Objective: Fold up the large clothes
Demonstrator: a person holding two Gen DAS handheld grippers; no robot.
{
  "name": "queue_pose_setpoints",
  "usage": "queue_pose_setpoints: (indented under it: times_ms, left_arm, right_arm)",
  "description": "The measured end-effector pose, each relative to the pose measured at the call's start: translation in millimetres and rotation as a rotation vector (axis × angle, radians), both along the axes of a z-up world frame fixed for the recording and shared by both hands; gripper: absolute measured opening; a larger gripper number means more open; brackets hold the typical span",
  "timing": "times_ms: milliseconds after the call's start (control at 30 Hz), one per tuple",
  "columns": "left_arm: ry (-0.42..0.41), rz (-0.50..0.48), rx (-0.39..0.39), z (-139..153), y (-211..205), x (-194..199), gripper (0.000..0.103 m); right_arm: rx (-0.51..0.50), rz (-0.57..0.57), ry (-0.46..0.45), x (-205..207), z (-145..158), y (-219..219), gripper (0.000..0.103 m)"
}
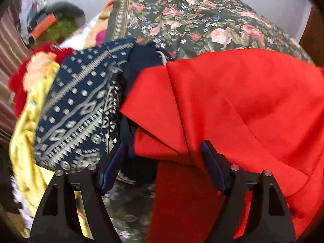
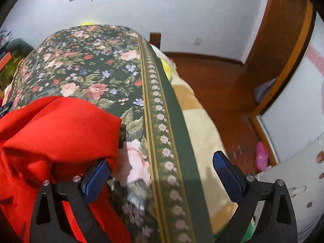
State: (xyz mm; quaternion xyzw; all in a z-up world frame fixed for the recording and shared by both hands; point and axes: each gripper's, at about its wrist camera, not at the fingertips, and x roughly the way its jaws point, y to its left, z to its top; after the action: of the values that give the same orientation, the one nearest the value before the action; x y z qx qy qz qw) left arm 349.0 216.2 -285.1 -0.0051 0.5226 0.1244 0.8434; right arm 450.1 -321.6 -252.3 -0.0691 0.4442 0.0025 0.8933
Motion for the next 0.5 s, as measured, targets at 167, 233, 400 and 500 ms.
queue_pose_setpoints:
  times_ms: [167,233,400,500]
  left_arm:
    - [-0.021,0.013,0.054,18.1,4.4,-4.4,0.077]
    - [-0.039,0.025,0.034,29.1,8.9,-11.9,0.077]
    - [-0.099,-0.047,-0.111,62.1,-0.6,-36.2,0.077]
    - [-0.106,-0.126,-0.21,69.9,-25.9,-49.6,0.077]
  right_arm:
    - [-0.076,-0.019,-0.065,-30.2,25.6,-21.4,0.093]
    - [0.046,0.023,-0.052,-46.1,39.4,-38.2,0.093]
    - [0.308,0.126,0.002,-75.1,63.2,-45.2,0.093]
    - [0.346,0.202,0.007,-87.2,71.7,-20.6,0.093]
